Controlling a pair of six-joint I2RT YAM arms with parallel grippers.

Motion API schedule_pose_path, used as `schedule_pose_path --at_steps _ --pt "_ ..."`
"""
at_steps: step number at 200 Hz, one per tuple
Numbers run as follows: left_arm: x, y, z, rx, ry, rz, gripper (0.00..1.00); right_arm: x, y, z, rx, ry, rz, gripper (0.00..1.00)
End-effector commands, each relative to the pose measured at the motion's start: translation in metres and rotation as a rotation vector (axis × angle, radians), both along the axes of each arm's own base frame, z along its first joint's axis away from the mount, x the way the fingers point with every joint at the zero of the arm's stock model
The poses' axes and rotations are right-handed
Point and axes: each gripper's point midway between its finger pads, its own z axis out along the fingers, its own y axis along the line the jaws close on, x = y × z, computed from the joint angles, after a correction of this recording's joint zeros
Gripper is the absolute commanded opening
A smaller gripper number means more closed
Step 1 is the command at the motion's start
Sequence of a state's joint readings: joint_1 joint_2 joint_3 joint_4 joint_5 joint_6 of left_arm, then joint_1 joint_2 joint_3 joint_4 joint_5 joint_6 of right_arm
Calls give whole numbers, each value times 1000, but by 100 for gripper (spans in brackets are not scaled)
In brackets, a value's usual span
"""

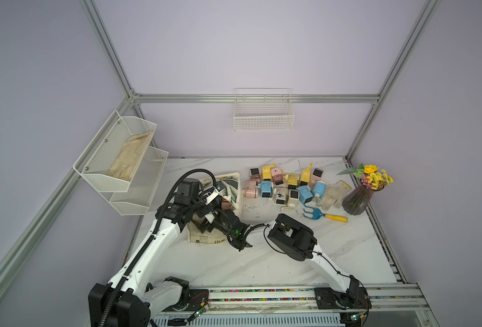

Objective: Take out the pencil sharpeners from the tote bags
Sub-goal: Pick up the pencil sharpener from the canvas bag.

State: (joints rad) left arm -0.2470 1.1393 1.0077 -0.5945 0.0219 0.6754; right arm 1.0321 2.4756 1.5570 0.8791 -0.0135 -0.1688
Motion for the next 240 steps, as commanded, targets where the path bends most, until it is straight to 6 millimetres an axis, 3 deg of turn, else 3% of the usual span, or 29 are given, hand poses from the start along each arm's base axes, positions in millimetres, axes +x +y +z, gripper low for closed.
schedule_pose_path --at_steps 1,38,53,65,91,108,159,189,221,240 --pt "10 -27 73 -119 -174 -106 0 -8 10 -39 -168 32 165 97" --pt "14 -27 69 -140 -160 -97 0 -65 13 -33 -201 34 469 95" --pt "15 -27 66 -150 -152 -91 0 -75 7 -27 -200 18 502 93" --pt "16 -27 65 -160 -151 -77 0 -70 -1 -18 -206 -10 448 91" --pt "19 -23 64 -189 -133 -25 0 -37 -38 40 -45 -7 230 91" --pt "16 -22 64 -208 -130 -5 0 -17 -61 60 37 12 85 91" --pt "13 -20 65 -244 -136 28 0 16 -107 37 157 125 -222 93" --pt "12 -20 64 -252 -130 28 0 15 -86 13 117 175 -172 93" --pt "10 -21 64 -255 -130 21 0 30 -69 -2 164 274 -197 92" --pt "9 -22 64 -258 -130 17 0 44 -57 -26 134 337 -246 90"
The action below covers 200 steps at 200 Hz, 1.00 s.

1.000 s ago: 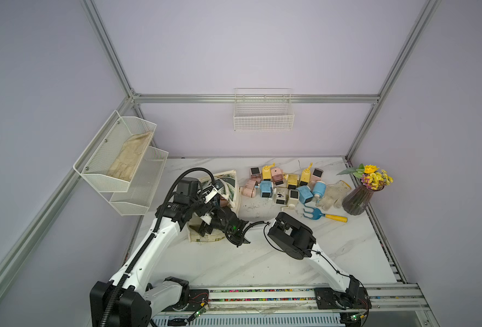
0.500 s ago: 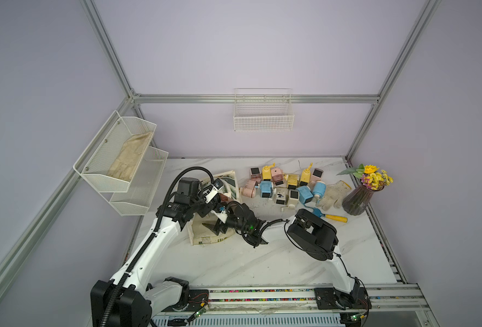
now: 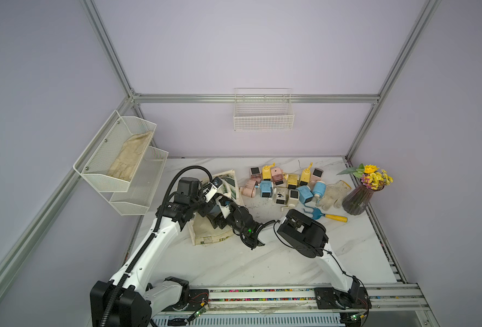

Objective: Take out the pencil sharpeners from the tote bags
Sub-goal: Pick up the pencil sharpener from the canvas bag.

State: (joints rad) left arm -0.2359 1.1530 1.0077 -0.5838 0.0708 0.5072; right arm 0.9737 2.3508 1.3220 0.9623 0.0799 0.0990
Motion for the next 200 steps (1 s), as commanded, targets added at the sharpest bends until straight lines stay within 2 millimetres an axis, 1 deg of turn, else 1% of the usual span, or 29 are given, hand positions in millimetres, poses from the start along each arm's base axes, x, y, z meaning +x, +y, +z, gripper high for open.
schedule_pose_path --at_steps 1,13,23,35,48,63,73,90,103,115,132,154,167,180,189,195,197,200 --pt "7 -17 67 -102 -187 -53 0 22 8 -24 5 113 -80 90" --pt "7 -18 66 -106 -185 -57 0 31 7 -39 -17 139 -127 89" --pt "6 -19 67 -112 -186 -62 0 33 8 -46 -26 147 -137 88" --pt "5 -20 69 -116 -190 -69 0 38 10 -49 -40 141 -152 87" --pt "4 -21 71 -121 -194 -73 0 40 17 -50 -68 115 -144 85" --pt "5 -20 70 -120 -193 -72 0 46 23 -56 -137 78 -167 82" --pt "5 -21 70 -120 -192 -74 0 52 23 -61 -183 54 -197 80" --pt "4 -21 69 -122 -189 -74 0 60 23 -75 -250 46 -233 78" --pt "3 -21 69 -122 -192 -75 0 62 22 -76 -264 26 -240 76" --pt "3 -21 68 -122 -190 -76 0 63 23 -72 -260 15 -251 74" --pt "4 -21 68 -122 -188 -73 0 62 29 -63 -237 6 -219 66" --pt "3 -20 66 -118 -187 -68 0 53 41 -48 -217 -19 -134 63" --pt "3 -19 67 -117 -190 -65 0 47 47 -39 -196 -29 -88 59" --pt "3 -17 67 -112 -194 -59 0 42 46 -22 -165 -45 -64 54" --pt "3 -16 67 -109 -193 -55 0 33 45 -10 -137 -58 -29 50" --pt "3 -16 65 -107 -191 -51 0 26 44 3 -112 -71 -2 49" --pt "3 -15 66 -106 -193 -49 0 23 43 3 -114 -71 7 49" --pt "3 -15 65 -105 -191 -47 0 20 41 9 -103 -77 19 48"
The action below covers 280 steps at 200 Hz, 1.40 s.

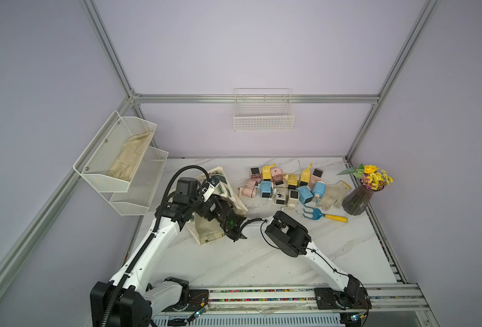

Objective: Take out the pencil sharpeners from the tote bags
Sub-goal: Pick up the pencil sharpener from the canvas bag.

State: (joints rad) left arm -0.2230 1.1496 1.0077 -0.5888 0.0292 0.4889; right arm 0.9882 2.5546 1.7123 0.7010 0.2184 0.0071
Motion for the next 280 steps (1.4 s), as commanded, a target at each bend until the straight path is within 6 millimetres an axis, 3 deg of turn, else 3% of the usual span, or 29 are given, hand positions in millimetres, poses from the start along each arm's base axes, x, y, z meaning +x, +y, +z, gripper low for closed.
schedule_pose_path --at_steps 1,28,91,140,191,214,252,280 --pt "1 -26 65 -114 -193 -103 0 -26 0 34 27 -33 140 48" --pt "8 -17 63 -111 -185 -29 0 -47 -16 80 87 -82 190 43" --pt "12 -5 58 -80 -181 43 0 -88 -54 132 133 -79 262 39" --pt "13 4 60 -56 -194 87 0 -136 -73 144 57 -64 364 37" --pt "17 33 62 9 -215 202 0 -171 -127 160 41 -63 370 37" --pt "17 41 65 2 -220 221 0 -164 -159 167 67 -98 288 37" --pt "16 59 69 36 -247 285 0 -128 -195 156 84 -98 158 37" --pt "15 62 74 31 -266 295 0 -82 -210 124 67 -1 49 37"
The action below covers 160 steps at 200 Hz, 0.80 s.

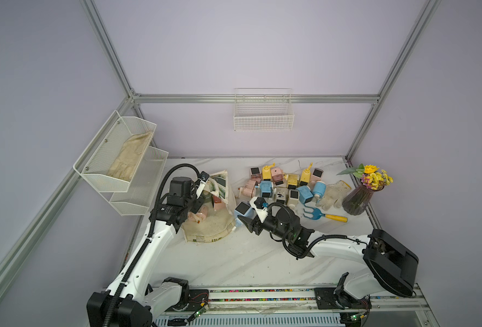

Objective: Take out the pencil sharpeners from the tote bags
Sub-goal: Pick up the pencil sharpener from the canvas bag, then place the pencil sharpener at the center of the board.

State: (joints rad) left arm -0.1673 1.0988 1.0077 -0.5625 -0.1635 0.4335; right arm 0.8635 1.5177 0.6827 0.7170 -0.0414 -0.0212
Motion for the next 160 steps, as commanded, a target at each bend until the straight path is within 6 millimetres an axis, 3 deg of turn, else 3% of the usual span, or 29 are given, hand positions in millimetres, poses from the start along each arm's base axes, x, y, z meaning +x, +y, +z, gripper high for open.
schedule_pose_path --at_steps 1,73,143,160 --pt "8 10 51 -13 -176 51 0 35 -10 0 46 12 -89 37" --pt "5 7 55 -31 -190 28 0 75 18 -69 -19 97 -110 38" --pt "4 -6 53 -82 -178 -30 0 100 1 -113 -38 153 -217 49" --pt "3 -7 53 -87 -180 -35 0 105 -4 -120 -41 166 -260 62"
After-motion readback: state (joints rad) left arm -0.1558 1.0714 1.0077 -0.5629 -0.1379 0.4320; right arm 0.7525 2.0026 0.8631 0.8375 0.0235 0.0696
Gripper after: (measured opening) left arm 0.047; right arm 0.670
